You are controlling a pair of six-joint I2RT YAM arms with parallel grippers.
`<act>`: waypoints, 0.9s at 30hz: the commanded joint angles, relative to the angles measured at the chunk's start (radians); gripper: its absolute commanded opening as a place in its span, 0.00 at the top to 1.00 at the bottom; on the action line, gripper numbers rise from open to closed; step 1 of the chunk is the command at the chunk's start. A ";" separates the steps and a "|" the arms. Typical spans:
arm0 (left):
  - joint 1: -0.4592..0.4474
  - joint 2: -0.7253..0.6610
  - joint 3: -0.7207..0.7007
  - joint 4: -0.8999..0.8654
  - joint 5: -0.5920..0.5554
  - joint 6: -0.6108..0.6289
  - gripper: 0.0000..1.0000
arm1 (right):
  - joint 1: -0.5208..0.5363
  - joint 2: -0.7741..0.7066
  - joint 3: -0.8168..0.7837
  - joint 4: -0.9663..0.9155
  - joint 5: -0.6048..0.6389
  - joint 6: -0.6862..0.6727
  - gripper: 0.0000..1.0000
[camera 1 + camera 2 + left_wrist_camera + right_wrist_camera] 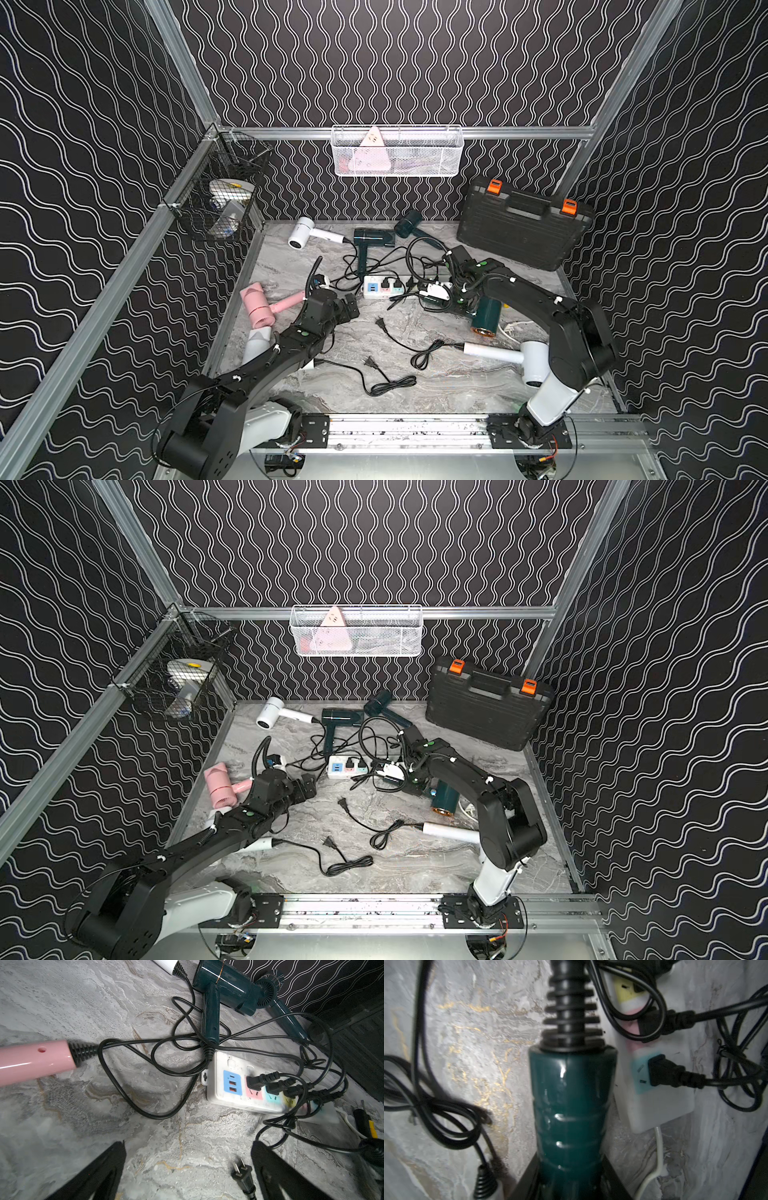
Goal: Charge the blow dryers
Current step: Place the blow dryer at the center of the board.
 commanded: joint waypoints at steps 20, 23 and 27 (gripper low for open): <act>0.003 0.017 0.004 0.034 -0.006 -0.008 0.01 | -0.272 0.178 0.284 -0.041 -0.125 -0.582 1.00; 0.002 0.016 0.004 0.033 -0.009 -0.005 0.01 | -0.283 0.192 0.318 -0.033 -0.100 -0.664 1.00; 0.003 0.012 0.004 0.033 -0.012 -0.005 0.01 | -0.300 0.183 0.325 0.015 -0.088 -0.726 1.00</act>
